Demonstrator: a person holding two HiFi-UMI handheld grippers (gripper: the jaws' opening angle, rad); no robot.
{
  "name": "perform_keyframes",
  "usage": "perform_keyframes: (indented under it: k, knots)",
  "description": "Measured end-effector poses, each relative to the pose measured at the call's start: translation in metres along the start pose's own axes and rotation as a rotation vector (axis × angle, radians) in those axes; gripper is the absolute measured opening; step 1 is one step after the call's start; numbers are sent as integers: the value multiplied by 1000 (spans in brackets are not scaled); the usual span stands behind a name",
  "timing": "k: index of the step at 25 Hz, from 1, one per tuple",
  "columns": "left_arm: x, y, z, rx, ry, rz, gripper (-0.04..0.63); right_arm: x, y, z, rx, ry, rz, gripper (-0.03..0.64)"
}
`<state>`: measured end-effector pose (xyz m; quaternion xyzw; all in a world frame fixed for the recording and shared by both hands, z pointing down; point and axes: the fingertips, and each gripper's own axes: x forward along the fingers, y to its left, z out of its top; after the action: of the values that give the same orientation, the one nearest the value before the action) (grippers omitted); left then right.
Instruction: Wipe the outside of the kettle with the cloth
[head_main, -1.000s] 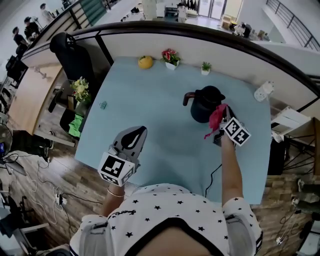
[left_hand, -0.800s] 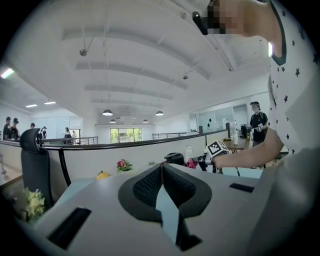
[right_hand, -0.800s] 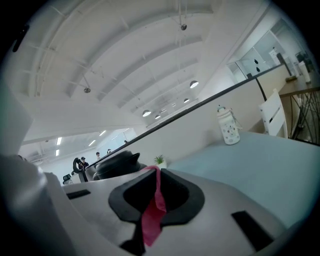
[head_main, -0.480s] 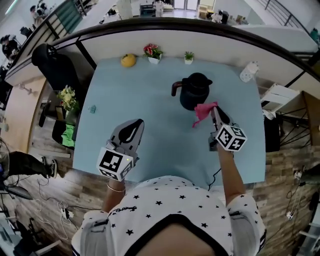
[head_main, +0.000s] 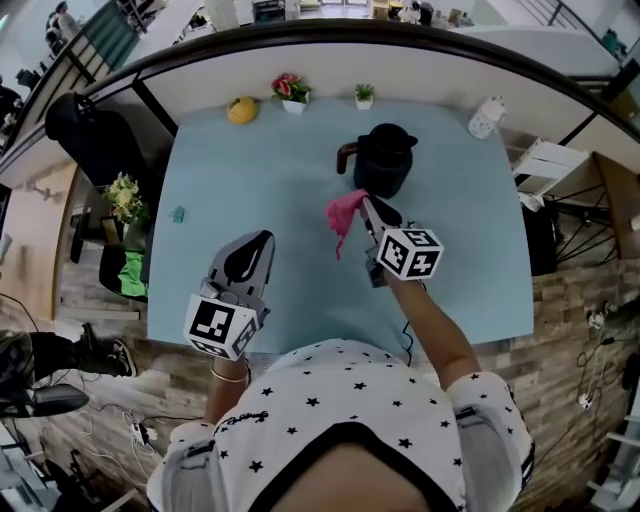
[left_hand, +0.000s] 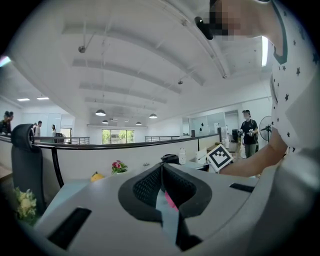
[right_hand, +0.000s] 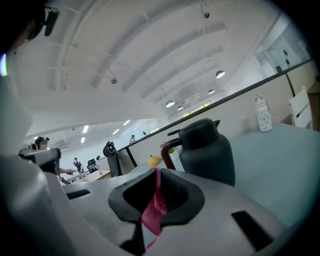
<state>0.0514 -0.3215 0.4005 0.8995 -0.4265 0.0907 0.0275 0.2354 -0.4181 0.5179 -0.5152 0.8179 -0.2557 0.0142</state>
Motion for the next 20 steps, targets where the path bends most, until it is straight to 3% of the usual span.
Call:
perform_keyframes:
  k: [10,16,20]
  knots:
    - [-24,30,-11,-30,7,86,32,55,-54,-32,127,31,-284,21]
    - [-18,34,-11,-31,6,82,32,47,-74,-29,162,10,-346,21]
    - [-8,25,-9,-25,8,56,32,40,-82,-29,188,5,-329,21]
